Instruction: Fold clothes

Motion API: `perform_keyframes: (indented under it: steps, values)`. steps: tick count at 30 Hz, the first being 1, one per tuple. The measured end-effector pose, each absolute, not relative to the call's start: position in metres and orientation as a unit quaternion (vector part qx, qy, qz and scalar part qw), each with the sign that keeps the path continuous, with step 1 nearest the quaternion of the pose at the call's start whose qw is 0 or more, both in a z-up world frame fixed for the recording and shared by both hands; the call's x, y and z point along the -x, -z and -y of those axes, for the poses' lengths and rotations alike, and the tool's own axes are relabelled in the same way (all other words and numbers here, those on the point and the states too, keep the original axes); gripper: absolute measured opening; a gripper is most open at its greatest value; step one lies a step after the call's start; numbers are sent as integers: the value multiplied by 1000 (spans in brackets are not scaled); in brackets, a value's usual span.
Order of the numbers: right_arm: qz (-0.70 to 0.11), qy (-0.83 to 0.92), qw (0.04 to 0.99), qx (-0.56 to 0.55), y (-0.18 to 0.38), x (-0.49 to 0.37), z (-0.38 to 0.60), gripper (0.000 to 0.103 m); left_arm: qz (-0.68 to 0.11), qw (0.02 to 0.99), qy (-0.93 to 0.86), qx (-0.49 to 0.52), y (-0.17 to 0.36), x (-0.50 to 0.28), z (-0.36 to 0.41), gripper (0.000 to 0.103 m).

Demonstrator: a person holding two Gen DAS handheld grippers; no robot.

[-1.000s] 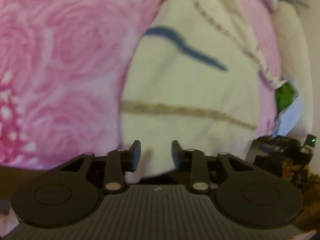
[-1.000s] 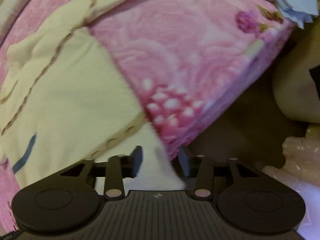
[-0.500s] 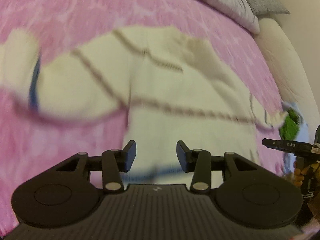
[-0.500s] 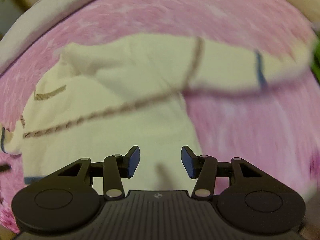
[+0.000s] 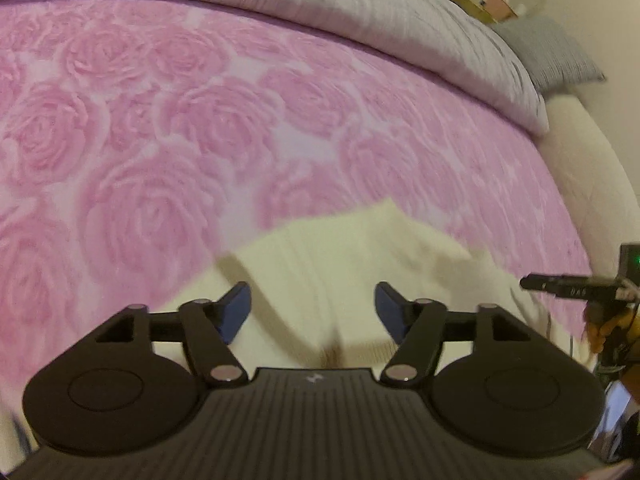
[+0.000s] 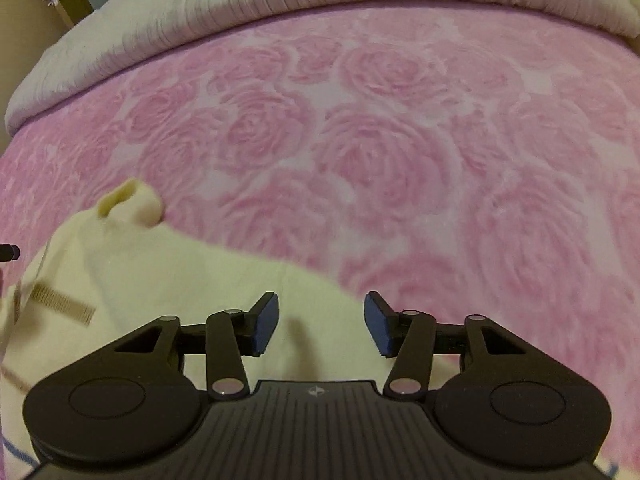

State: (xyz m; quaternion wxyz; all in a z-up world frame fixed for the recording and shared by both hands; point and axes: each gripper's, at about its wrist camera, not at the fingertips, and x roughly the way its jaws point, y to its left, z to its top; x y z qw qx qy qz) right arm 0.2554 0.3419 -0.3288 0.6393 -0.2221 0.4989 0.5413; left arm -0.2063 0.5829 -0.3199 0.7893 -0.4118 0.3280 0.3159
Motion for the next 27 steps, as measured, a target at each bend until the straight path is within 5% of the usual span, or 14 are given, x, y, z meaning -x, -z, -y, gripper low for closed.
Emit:
perform_keyframes:
  steps: [11, 14, 17, 19, 22, 27]
  values:
    - [-531, -577, 588, 199, 359, -277, -367, 70, -363, 787, -264, 424, 367, 184, -629, 79]
    - [-519, -595, 572, 224, 360, -268, -372, 66, -412, 798, -251, 361, 371, 166, -622, 80]
    - [-510, -607, 557, 245, 363, -259, -376, 50, -456, 804, -244, 293, 371, 147, -608, 80]
    - [-500, -612, 553, 263, 363, -253, -377, 31, -474, 809, -236, 256, 371, 139, -596, 67]
    - [-476, -619, 557, 284, 358, -242, -376, 15, -473, 816, -228, 244, 367, 137, -583, 20]
    - [-376, -613, 621, 313, 323, -219, -364, 12, -418, 835, -307, 182, 333, 162, -555, 18]
